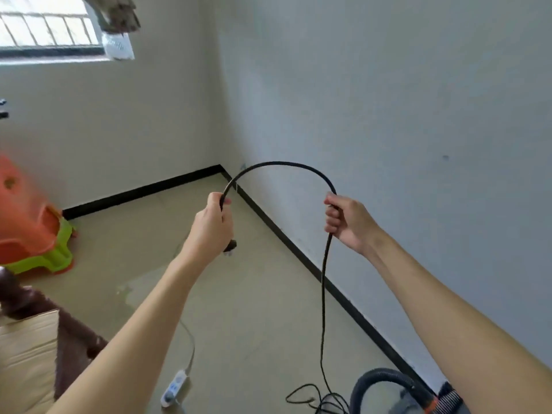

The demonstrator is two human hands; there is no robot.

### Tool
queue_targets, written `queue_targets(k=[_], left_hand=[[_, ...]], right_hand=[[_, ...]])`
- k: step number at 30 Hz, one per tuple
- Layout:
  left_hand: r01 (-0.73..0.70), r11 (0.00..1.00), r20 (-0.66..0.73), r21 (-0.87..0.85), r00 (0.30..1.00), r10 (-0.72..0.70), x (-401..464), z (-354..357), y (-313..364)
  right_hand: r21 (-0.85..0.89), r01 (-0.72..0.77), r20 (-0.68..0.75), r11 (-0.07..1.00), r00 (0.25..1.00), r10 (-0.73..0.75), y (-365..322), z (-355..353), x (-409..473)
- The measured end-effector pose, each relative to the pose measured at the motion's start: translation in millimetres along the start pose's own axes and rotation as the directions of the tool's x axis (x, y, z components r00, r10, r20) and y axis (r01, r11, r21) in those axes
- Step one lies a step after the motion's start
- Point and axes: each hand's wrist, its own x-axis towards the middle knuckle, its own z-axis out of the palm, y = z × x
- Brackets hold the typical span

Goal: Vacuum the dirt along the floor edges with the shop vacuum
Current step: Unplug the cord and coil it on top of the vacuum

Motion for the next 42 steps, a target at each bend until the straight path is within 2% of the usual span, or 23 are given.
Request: queue_targets(k=[3,5,6,7,9,11,13,14,16,19,21,25,27,29,31,32,33,35,36,38,40,42], left_hand=[[-0.120,0.991,0.076,0.067,0.990,0.115,-25,22,32],[-0.270,0.956,0.111,0.112,0.960,0.258,-42,35,54],[-0.382,0.910,0.129,0.162,0.922,0.364,-52,41,64],[-0.539,0.811,0.147,0.228,0.843,0.518,-61,46,72],[-0.789,0.443,0.230,0.426,0.568,0.790,-76,63,85],[-0.832,0.103,0.385,0.544,0.357,0.851,-89,84,100],[-0.838,-0.112,0.597,0.534,0.280,0.751,-110,107,117],[-0.843,-0.155,0.672,0.514,0.285,0.683,-119,120,121],[-0.823,-0.203,0.760,0.531,0.357,0.543,-133,140,128],[-0.785,-0.231,0.756,0.574,0.401,0.518,-150,160,133],[-0.786,-0.237,0.741,0.571,0.369,0.561,-156,167,135],[-0.763,-0.311,0.727,0.567,0.286,0.623,-164,181,158],[-0.748,-0.385,0.779,0.541,0.272,0.566,-168,192,166],[-0.688,-0.501,0.831,0.525,0.285,0.479,-166,200,166],[-0.680,-0.531,0.855,0.505,0.311,0.415,-165,199,170],[-0.708,-0.535,0.876,0.462,0.267,0.402,-165,196,170],[-0.738,-0.510,0.876,0.443,0.235,0.421,-164,195,170],[-0.771,-0.459,0.873,0.441,0.250,0.418,-158,195,172],[-0.813,-0.398,0.873,0.426,0.255,0.416,-158,196,174],[-0.872,-0.206,0.833,0.443,0.316,0.455,-166,203,183],[-0.913,-0.006,0.776,0.407,0.343,0.530,-176,208,187],[-0.924,0.177,0.746,0.340,0.379,0.547,-185,213,180]], right_hand=[[0.217,0.083,-0.010,0.973,0.997,-0.083,-48,-24,-41],[0.271,0.121,-0.016,0.955,0.993,-0.121,-69,-41,-65],[0.283,0.132,-0.016,0.950,0.991,-0.133,-77,-49,-77],[0.289,0.142,-0.016,0.947,0.989,-0.144,-84,-58,-89],[0.297,0.163,-0.015,0.941,0.986,-0.166,-96,-76,-112],[0.302,0.177,-0.006,0.937,0.983,-0.184,-106,-95,-135],[0.313,0.172,0.015,0.934,0.982,-0.187,-114,-114,-158],[0.327,0.168,0.028,0.930,0.982,-0.188,-117,-123,-169],[0.358,0.162,0.056,0.920,0.979,-0.194,-123,-142,-187],[0.391,0.135,0.101,0.910,0.977,-0.188,-128,-169,-209],[0.379,0.116,0.124,0.918,0.977,-0.175,-127,-186,-221],[0.284,0.101,0.124,0.954,0.982,-0.141,-123,-206,-234],[0.228,0.107,0.123,0.968,0.983,-0.138,-124,-213,-235],[0.209,0.111,0.125,0.971,0.982,-0.139,-127,-219,-236],[0.206,0.115,0.126,0.972,0.982,-0.143,-130,-225,-238],[0.197,0.120,0.118,0.973,0.982,-0.145,-131,-228,-239],[0.183,0.127,0.101,0.975,0.984,-0.147,-132,-231,-239],[0.184,0.138,0.046,0.973,0.988,-0.149,-132,-235,-237],[0.214,0.135,0.020,0.967,0.990,-0.143,-131,-235,-234],[0.324,0.118,-0.011,0.939,0.993,-0.121,-129,-231,-225],[0.442,0.102,-0.009,0.891,0.994,-0.110,-126,-226,-215],[0.520,0.082,-0.001,0.850,0.995,-0.096,-124,-222,-207]])
